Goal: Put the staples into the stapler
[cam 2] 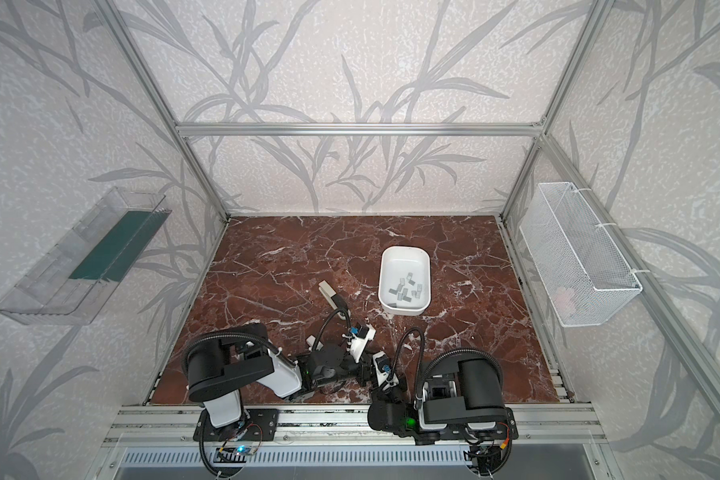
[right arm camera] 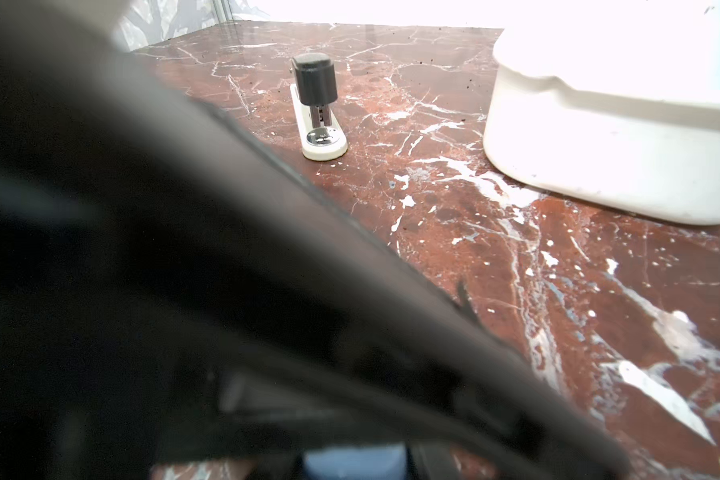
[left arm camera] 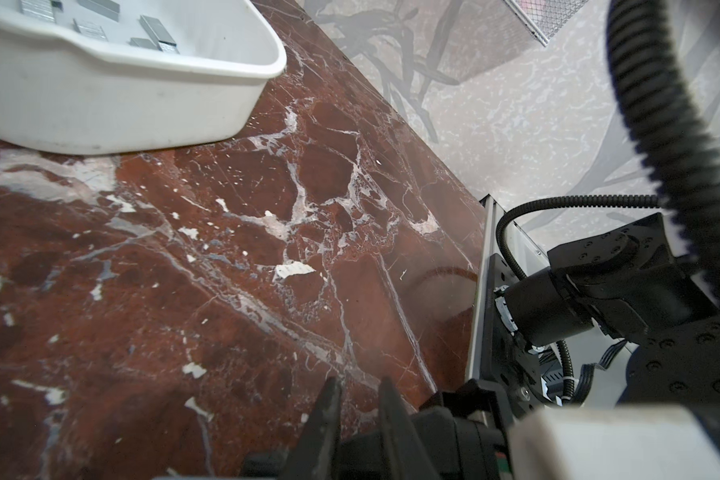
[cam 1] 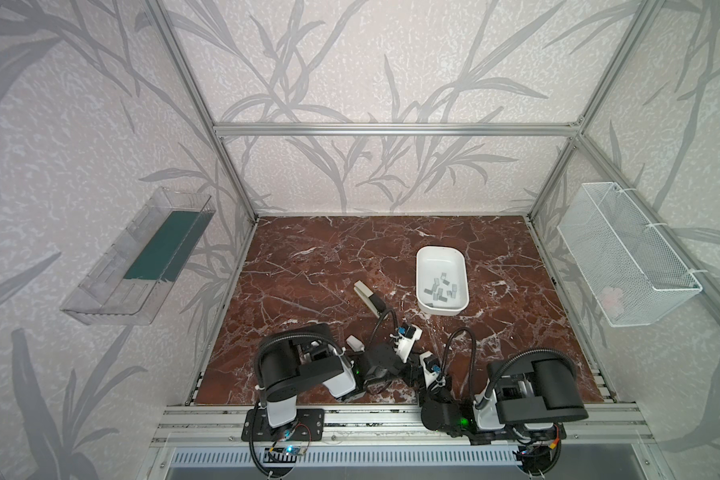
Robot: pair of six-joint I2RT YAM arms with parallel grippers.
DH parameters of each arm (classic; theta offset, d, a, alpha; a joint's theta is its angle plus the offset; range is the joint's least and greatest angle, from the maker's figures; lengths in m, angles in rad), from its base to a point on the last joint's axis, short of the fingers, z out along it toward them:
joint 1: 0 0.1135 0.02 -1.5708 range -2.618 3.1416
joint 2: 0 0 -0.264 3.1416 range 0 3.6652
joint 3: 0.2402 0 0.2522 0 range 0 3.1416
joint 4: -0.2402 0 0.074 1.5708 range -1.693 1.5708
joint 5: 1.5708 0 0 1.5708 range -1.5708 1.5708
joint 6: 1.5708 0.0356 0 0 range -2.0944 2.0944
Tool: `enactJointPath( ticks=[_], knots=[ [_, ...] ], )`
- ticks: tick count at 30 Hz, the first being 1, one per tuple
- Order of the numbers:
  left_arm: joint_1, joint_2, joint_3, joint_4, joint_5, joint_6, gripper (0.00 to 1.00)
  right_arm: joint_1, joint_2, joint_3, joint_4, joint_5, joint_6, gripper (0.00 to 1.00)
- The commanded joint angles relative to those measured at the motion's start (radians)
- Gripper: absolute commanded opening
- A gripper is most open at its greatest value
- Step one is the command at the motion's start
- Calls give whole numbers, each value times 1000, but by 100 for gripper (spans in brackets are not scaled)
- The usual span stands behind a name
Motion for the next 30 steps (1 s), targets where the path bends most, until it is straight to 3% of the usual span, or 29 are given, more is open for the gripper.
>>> enactJointPath(
  ticks=[1, 4, 11, 16, 19, 21, 30],
  knots=[
    [-21, 113, -26, 66, 9, -8, 20, -7, 54, -36, -143, -218, 101, 33],
    [-24, 184, -39, 115, -23, -17, 19, -7, 46, -39, -135, -220, 81, 43],
    [-23, 192, -54, 64, -84, 1, 18, -8, -10, -88, -89, -210, 43, 51],
    [-21, 185, -41, 26, -79, 10, 18, -8, -220, -99, -340, -171, 99, 56],
    [-18, 157, -30, -18, -80, 18, 19, -7, -406, -67, -631, -150, 161, 61],
    [-14, 141, -18, -46, -79, 23, 19, -8, -503, -59, -735, -159, 149, 62],
    [0, 111, 27, -116, -64, 34, 19, -7, -893, -85, -931, -180, 54, 57]
  ],
)
